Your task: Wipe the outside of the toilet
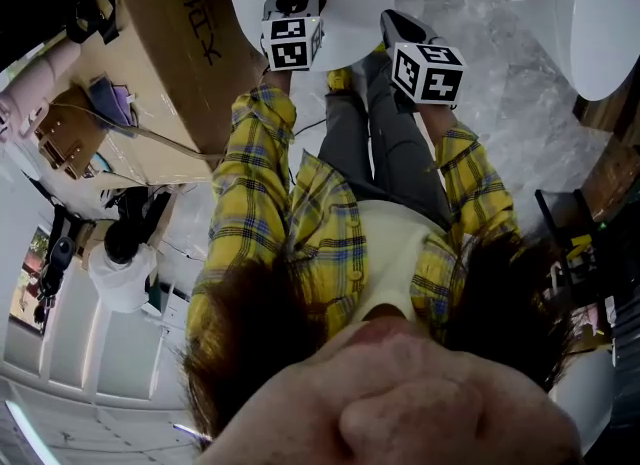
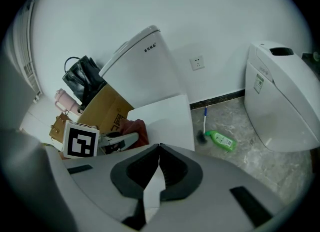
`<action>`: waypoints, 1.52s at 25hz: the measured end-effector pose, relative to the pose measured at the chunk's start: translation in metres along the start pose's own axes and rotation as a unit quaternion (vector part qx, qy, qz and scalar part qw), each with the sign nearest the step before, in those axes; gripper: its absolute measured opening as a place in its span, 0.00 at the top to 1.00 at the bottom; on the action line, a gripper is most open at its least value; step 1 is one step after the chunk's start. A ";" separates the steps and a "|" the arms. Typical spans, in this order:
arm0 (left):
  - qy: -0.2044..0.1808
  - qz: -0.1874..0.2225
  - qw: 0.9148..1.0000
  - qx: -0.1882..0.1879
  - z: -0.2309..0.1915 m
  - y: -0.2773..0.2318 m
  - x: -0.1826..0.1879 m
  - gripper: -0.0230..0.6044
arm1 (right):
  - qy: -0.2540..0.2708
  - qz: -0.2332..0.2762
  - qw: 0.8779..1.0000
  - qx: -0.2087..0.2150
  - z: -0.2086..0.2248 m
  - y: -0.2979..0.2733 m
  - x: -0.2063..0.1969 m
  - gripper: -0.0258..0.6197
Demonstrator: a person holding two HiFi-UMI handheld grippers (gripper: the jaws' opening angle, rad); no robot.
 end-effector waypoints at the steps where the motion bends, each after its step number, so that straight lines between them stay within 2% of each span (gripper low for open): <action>1: -0.005 -0.004 1.000 -0.011 0.007 -0.003 0.000 0.81 | -0.003 0.001 1.000 -0.002 0.002 0.000 0.000 0.92; 5: -0.020 -0.015 0.998 -0.052 0.033 -0.014 0.002 0.81 | -0.014 0.002 1.000 -0.009 0.008 0.001 -0.001 0.92; 15: -0.003 -0.023 0.992 -0.125 0.078 -0.037 0.018 0.81 | -0.042 0.002 0.999 -0.020 0.022 0.004 -0.005 0.92; 20: -0.018 -0.026 0.986 -0.162 0.099 -0.044 0.025 0.81 | -0.045 0.006 0.999 -0.021 0.027 0.008 -0.005 0.92; 27: -0.001 -0.016 0.976 -0.218 0.117 -0.039 0.030 0.81 | -0.048 0.005 0.999 -0.023 0.033 0.011 -0.006 0.92; 32: 0.009 0.014 0.975 -0.220 0.109 -0.019 0.037 0.81 | -0.042 0.004 0.999 -0.021 0.029 0.012 -0.005 0.92; 38: 0.027 0.046 0.979 -0.195 0.081 0.011 0.038 0.81 | -0.026 0.003 1.000 -0.008 0.011 0.008 -0.002 0.92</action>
Point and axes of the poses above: the fingertips, and each gripper's own axes: y backward along the fingers, z to its right, x out of its top, the point moved 2 cm from there along y, backward along the fingers, and after that the axes turned 8 degrees about -x, right-handed, at the moved point
